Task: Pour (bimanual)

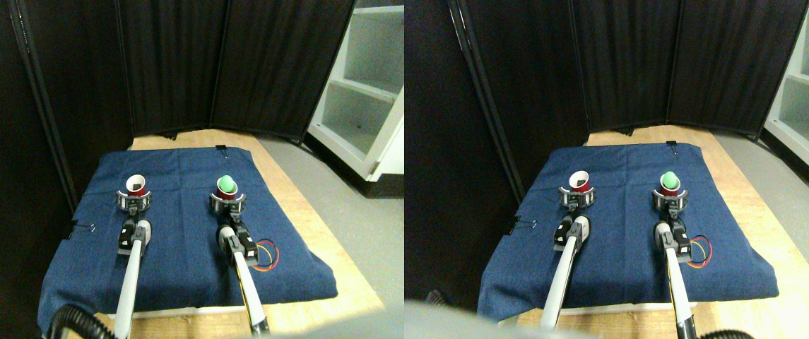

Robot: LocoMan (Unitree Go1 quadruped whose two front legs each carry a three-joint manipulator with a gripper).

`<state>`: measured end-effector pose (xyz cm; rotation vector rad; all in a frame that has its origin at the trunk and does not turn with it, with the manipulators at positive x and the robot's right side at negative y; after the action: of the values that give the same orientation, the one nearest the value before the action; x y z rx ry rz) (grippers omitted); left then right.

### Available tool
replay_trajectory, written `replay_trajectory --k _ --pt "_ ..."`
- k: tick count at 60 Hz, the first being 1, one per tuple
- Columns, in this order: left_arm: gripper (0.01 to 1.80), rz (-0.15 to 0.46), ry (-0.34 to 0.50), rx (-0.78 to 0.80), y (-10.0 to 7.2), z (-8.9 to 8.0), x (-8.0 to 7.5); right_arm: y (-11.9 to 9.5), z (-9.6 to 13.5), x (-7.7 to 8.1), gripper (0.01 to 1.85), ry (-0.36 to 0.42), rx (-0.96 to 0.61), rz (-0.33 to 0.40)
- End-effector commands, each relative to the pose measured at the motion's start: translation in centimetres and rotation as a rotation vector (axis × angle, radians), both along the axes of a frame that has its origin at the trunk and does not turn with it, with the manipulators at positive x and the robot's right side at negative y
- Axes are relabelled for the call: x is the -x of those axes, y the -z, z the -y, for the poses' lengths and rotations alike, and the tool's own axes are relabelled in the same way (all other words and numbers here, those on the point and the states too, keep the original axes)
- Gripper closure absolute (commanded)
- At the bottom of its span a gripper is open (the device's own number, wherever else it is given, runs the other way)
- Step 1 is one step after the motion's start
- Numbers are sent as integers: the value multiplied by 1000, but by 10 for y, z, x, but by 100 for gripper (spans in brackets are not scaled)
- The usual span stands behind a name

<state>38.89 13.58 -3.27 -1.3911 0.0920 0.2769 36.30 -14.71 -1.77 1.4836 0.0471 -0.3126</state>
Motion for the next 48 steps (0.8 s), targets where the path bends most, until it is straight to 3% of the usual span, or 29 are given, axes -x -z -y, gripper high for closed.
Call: replay_trajectory --k 1,48 --pt "72 25 -4 0 -3 2 -4 0 2 -3 89 20 -24 31" --pt "70 12 -19 9 5 4 -9 2 5 -12 90 -7 -73 1"
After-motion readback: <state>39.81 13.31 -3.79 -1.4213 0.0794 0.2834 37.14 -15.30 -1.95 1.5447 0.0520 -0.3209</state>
